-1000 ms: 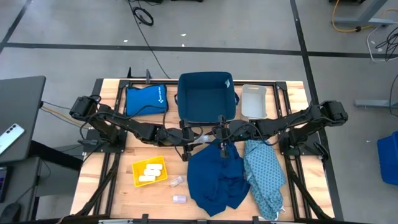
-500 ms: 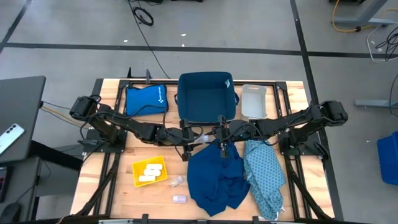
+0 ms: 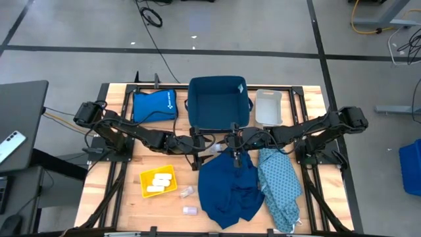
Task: Pick & Place Medicine items
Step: Put the top right transparent pill bottle into the white bin, then put the top transparent pill bottle into the white bin
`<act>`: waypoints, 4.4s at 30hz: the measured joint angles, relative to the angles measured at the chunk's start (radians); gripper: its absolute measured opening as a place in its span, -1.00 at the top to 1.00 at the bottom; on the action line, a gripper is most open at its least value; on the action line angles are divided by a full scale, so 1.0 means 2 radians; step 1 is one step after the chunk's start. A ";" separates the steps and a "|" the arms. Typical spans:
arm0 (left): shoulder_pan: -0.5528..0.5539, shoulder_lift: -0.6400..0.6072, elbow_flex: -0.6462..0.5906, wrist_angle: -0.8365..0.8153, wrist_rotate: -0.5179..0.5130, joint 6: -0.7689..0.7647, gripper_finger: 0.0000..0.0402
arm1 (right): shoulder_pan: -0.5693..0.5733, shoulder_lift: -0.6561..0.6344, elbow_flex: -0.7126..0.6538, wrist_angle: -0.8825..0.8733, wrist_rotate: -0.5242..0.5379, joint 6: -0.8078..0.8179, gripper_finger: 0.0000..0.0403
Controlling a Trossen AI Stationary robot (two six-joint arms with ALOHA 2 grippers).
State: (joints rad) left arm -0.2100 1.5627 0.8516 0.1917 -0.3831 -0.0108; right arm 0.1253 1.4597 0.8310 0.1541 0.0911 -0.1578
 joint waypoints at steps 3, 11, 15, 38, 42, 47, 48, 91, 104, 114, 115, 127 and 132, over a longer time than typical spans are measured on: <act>-0.001 0.000 0.000 -0.010 0.000 -0.002 -0.48 | 0.000 0.000 0.000 -0.007 0.000 0.000 0.31; -0.025 0.000 0.000 -0.047 -0.012 -0.011 -0.48 | 0.001 0.000 0.000 -0.039 0.015 0.006 0.31; -0.037 0.000 0.000 -0.061 -0.037 -0.015 -0.48 | 0.001 -0.013 0.000 -0.062 0.039 0.007 0.31; -0.049 0.000 0.000 -0.086 -0.057 -0.031 -0.48 | -0.089 -0.214 0.000 -0.413 0.263 0.128 0.31; -0.050 0.000 0.000 -0.093 -0.057 -0.036 -0.48 | -0.134 -0.213 0.000 -0.442 0.263 0.131 0.31; -0.056 0.000 0.000 -0.108 -0.059 -0.045 -0.48 | -0.192 -0.213 0.000 -0.476 0.239 0.137 0.31; -0.058 0.000 0.000 -0.114 -0.059 -0.048 -0.48 | -0.202 -0.213 0.000 -0.481 0.230 0.136 0.31; -0.079 0.000 0.000 -0.166 -0.085 -0.091 -0.48 | -0.410 -0.014 0.000 -0.492 -0.027 -0.036 0.31; -0.079 0.000 0.000 -0.166 -0.085 -0.090 -0.48 | -0.400 -0.012 -0.003 -0.484 -0.020 -0.015 -0.24; -0.079 0.000 0.000 -0.166 -0.085 -0.090 -0.48 | -0.364 -0.018 -0.002 -0.475 0.003 0.008 -0.21; -0.079 0.000 0.000 -0.166 -0.085 -0.090 -0.48 | -0.361 -0.021 -0.001 -0.474 0.006 0.011 -0.18; -0.079 0.000 0.000 -0.166 -0.093 -0.085 -0.48 | -0.332 -0.096 0.059 -0.476 0.072 0.011 -0.02; -0.089 0.000 0.000 -0.166 -0.114 -0.078 -0.48 | -0.300 -0.143 0.075 -0.442 0.080 0.011 -0.02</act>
State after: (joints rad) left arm -0.3873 1.5623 0.8516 -0.1406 -0.6112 -0.1669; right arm -0.4747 1.1742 0.9810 -0.7308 0.2520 -0.1352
